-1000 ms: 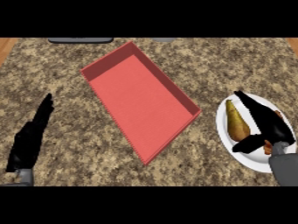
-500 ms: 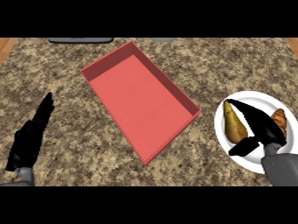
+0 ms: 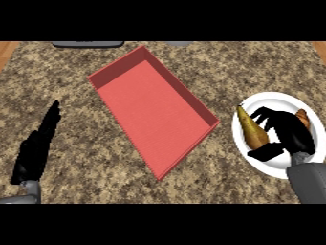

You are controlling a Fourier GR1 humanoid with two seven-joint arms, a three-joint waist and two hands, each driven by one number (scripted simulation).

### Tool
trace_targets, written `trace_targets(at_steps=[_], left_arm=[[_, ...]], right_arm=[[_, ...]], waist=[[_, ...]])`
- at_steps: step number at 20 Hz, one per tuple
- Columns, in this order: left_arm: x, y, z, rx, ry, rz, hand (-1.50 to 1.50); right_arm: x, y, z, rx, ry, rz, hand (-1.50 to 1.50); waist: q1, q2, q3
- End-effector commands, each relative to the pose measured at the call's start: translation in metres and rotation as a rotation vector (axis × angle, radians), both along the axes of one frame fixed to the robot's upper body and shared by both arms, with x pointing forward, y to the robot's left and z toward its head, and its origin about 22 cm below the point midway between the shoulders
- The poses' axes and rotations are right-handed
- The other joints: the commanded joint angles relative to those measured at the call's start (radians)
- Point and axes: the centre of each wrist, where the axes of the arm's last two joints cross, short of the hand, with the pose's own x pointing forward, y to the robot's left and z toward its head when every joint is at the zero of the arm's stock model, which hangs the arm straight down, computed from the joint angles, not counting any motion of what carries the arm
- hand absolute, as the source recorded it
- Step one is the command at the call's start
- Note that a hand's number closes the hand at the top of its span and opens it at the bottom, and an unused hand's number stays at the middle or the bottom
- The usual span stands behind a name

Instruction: Pick the pear from the plate and place it in the cardboard box

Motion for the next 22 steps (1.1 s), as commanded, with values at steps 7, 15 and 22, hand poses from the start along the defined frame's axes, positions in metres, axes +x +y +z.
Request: trace_targets(at_steps=[7,15,22], left_arm=[[-0.009,0.007,0.004,0.02,-0.025,-0.001,0.0],[-0.018,0.002,0.013,0.003,-0.013,-0.007,0.0],[-0.02,0.005,-0.003,0.017,-0.009,0.013,0.0]], right_arm=[[-0.008,0.016,0.014,-0.262,0.063,0.043,1.5],[-0.015,0.033,0.048,-0.29,-0.084,-0.016,1.5],[-0.024,0.051,0.12,0.041,-0.304,0.127,1.5]], waist=[[0.0,0.001,0.003],[0.002,0.001,0.003],[-0.007,-0.004,0.003]])
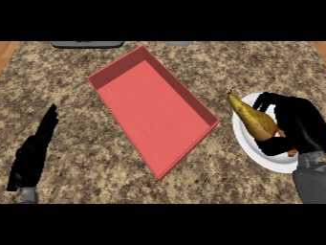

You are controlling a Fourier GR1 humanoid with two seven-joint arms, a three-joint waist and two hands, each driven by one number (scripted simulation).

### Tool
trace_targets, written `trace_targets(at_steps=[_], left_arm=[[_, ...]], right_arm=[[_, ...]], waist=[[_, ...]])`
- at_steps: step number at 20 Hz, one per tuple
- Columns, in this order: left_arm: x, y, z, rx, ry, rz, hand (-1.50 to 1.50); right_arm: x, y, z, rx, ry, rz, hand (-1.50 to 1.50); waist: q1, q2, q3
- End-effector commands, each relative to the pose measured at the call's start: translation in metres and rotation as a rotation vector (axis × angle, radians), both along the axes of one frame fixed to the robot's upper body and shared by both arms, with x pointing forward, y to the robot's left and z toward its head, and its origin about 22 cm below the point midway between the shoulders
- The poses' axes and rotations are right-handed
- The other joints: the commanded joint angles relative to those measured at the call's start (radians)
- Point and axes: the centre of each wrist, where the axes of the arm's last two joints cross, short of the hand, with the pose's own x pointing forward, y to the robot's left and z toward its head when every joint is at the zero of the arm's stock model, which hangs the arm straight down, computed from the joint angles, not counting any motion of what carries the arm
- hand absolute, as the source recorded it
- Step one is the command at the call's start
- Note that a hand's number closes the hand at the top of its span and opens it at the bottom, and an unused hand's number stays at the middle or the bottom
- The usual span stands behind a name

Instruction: Pick the pear from the plate and place it in the cardboard box

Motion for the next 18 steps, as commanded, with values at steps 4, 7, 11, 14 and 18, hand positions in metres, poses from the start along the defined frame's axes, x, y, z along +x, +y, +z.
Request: trace_targets(at_steps=[4,7,11,14,18], left_arm=[[0.003,0.006,0.004,-0.005,-0.004,0.004,0.0],[0.008,0.01,-0.003,0.001,0.006,-0.013,0.0],[0.02,0.01,0.011,0.004,-0.021,0.003,0.0],[0.01,-0.007,-0.003,-0.002,0.001,-0.011,0.0],[0.007,-0.018,-0.012,-0.015,-0.004,-0.029,0.0]], right_arm=[[-0.017,0.024,0.057,0.313,-0.183,0.242,1.5],[-0.019,0.056,0.072,0.378,-0.216,0.286,1.5],[-0.024,0.074,0.088,0.402,-0.214,0.326,1.5],[0.001,0.097,0.114,0.404,-0.203,0.323,1.5],[0.009,0.14,0.135,0.393,-0.192,0.297,1.5]], waist=[[-0.006,-0.002,0.0],[0.001,0.001,-0.001],[0.002,0.002,0.0],[0.008,0.003,0.0],[0.012,0.003,0.0]])
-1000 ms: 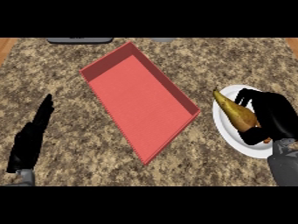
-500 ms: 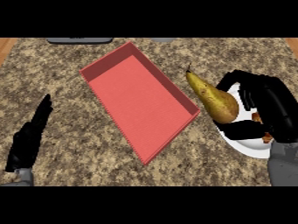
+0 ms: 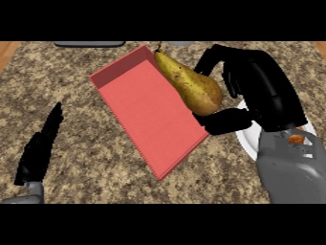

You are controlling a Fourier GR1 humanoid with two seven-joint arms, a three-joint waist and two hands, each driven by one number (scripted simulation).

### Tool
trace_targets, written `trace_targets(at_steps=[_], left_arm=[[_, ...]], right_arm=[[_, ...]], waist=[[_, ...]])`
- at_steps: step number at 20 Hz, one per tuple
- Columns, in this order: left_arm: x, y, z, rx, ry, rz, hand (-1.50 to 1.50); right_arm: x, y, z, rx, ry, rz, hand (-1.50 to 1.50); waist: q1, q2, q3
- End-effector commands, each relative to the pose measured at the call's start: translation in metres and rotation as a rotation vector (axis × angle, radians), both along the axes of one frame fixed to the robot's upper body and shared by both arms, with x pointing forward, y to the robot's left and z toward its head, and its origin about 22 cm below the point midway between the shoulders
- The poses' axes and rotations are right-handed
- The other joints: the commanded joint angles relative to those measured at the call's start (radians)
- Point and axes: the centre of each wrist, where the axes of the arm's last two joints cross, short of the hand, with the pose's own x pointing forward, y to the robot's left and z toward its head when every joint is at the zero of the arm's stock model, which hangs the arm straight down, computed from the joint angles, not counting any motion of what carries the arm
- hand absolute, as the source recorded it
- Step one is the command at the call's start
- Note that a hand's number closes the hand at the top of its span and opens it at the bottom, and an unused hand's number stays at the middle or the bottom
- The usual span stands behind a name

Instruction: Pick the pear from the plate and place it in the cardboard box

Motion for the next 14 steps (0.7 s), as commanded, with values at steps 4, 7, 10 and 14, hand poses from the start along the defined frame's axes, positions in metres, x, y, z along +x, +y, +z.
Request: trace_targets(at_steps=[4,7,10,14], left_arm=[[0.0,0.015,0.011,-0.009,0.002,-0.035,0.0],[-0.005,-0.01,-0.005,0.0,0.006,-0.002,0.0],[0.001,-0.022,0.014,-0.001,-0.003,-0.025,0.0],[0.013,0.001,0.014,-0.01,0.008,-0.009,0.0]], right_arm=[[0.055,0.057,0.008,-0.046,0.057,-0.024,1.5],[0.058,0.076,-0.016,-0.073,0.098,-0.008,1.5],[0.083,0.088,-0.022,-0.088,0.142,-0.015,1.5],[0.094,0.104,-0.051,-0.125,0.2,-0.035,1.5]], waist=[[0.017,0.003,0.0],[0.014,0.003,0.0],[0.024,0.005,0.001],[0.025,0.007,0.0]])
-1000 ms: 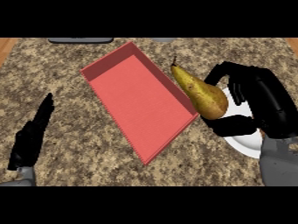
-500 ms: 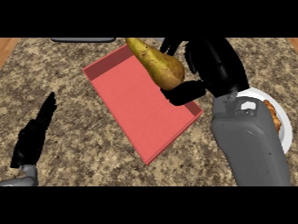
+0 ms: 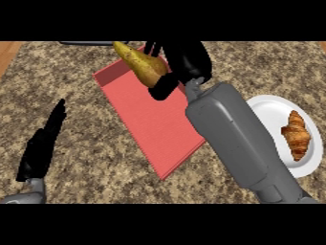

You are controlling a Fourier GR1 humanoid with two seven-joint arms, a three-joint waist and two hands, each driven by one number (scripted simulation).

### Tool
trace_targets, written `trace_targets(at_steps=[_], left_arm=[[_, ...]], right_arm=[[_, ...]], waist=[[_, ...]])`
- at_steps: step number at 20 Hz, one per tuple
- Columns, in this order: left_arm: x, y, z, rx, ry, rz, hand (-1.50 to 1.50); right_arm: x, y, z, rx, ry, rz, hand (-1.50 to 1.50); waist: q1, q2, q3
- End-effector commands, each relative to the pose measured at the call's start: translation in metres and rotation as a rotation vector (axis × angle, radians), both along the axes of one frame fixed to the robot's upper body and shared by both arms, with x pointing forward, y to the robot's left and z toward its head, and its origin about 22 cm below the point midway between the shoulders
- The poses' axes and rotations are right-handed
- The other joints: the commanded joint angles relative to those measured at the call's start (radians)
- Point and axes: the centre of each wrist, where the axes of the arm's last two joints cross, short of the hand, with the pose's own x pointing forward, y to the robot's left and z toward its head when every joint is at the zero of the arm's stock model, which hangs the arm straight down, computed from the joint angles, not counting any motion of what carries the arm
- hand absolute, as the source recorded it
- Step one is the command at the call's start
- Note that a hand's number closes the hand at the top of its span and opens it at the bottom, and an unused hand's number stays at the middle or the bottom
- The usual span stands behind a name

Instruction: Pick the pear from the plate and place it in the cardboard box

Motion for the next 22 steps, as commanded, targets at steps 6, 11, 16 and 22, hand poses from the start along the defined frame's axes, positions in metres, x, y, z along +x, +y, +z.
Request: trace_targets(at_steps=[6,11,16,22], left_arm=[[-0.003,-0.007,0.015,-0.002,-0.02,-0.032,0.0],[-0.002,-0.007,-0.016,-0.003,-0.001,-0.041,0.0],[0.002,-0.004,0.004,-0.003,-0.019,-0.048,0.0],[0.005,0.006,0.015,-0.004,-0.016,-0.033,0.0]], right_arm=[[0.036,0.011,-0.051,-0.003,0.146,-0.1,-1.5],[0.038,0.021,-0.065,0.036,0.148,-0.098,-1.5],[0.043,0.011,-0.068,0.24,0.073,-0.148,-1.5],[0.051,-0.007,-0.058,0.559,-0.029,-0.26,-1.5]], waist=[[0.023,0.006,0.0],[0.035,0.01,0.0],[0.045,0.011,0.001],[0.025,0.009,0.002]])
